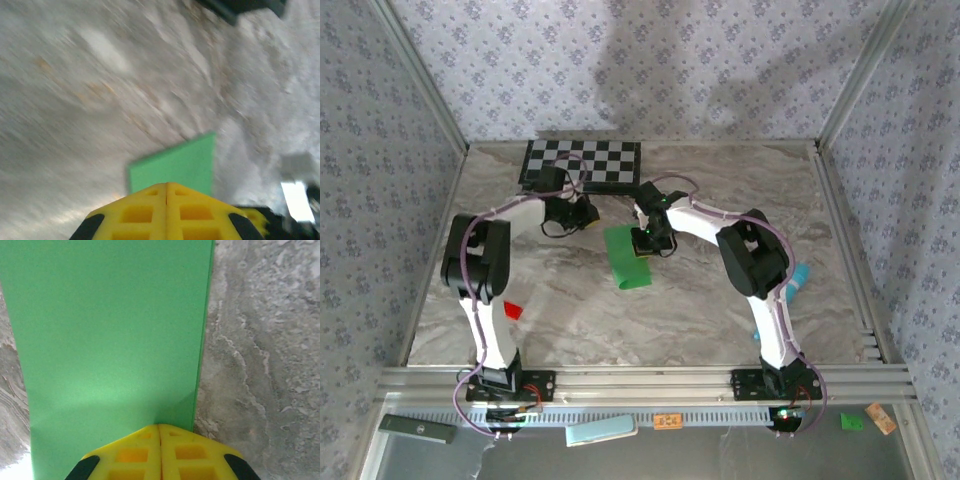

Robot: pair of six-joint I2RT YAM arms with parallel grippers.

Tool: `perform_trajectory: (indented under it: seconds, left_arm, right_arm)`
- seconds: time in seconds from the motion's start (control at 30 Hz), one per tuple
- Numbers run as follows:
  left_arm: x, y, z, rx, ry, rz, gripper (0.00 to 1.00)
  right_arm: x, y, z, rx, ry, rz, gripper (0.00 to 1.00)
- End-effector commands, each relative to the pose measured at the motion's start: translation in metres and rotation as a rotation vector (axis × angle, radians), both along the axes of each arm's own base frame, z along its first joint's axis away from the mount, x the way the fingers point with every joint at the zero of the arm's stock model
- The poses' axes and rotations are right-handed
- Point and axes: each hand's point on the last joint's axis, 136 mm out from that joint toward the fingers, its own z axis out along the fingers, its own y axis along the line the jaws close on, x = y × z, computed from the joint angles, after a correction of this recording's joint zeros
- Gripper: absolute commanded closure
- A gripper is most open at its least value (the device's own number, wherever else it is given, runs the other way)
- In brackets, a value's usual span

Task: Fold a paper plane with a square sheet of paper (pick it up from the middle)
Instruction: First fold the square sheet of paper in half at the center of the table.

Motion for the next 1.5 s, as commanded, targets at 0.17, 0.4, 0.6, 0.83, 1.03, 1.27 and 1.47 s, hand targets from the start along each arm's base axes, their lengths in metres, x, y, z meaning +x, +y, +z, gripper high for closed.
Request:
perform_trajectory:
  seconds: [0.17, 0.4, 0.6, 0.83, 1.03, 1.27, 1.47]
  left_arm:
    - [-0.071, -0.042, -0.004, -0.132, 0.116, -0.004, 0.94]
    - [-0.103, -0.053, -0.026, -0.099, 0.214, -0.073, 0.94]
    - [-0.116, -0.054, -0.044, -0.076, 0.256, -0.131, 0.94]
    - [-0.138, -0.030, -0.075, 0.031, 0.298, -0.169, 0.95]
    - [-0.146, -0.010, -0.068, 0.032, 0.245, -0.181, 0.95]
    - [-0.115, -0.037, -0.009, -0.100, 0.076, -0.150, 0.95]
    - [-0.106, -0.059, -0.026, -0.089, 0.115, -0.151, 0.95]
  right_arm:
    - [-0.067, -0.099, -0.086, -0.421, 0.250, -0.129, 0.92]
    - [-0.069, -0.099, -0.087, -0.417, 0.256, -0.132, 0.93]
    - [-0.070, -0.100, -0.089, -0.420, 0.262, -0.134, 0.93]
    - [-0.074, -0.103, -0.092, -0.428, 0.275, -0.138, 0.93]
    - [-0.073, -0.104, -0.094, -0.425, 0.276, -0.145, 0.93]
    - [-0.071, -0.105, -0.094, -0.422, 0.273, -0.144, 0.93]
    - [-0.070, -0.104, -0.095, -0.418, 0.274, -0.147, 0.93]
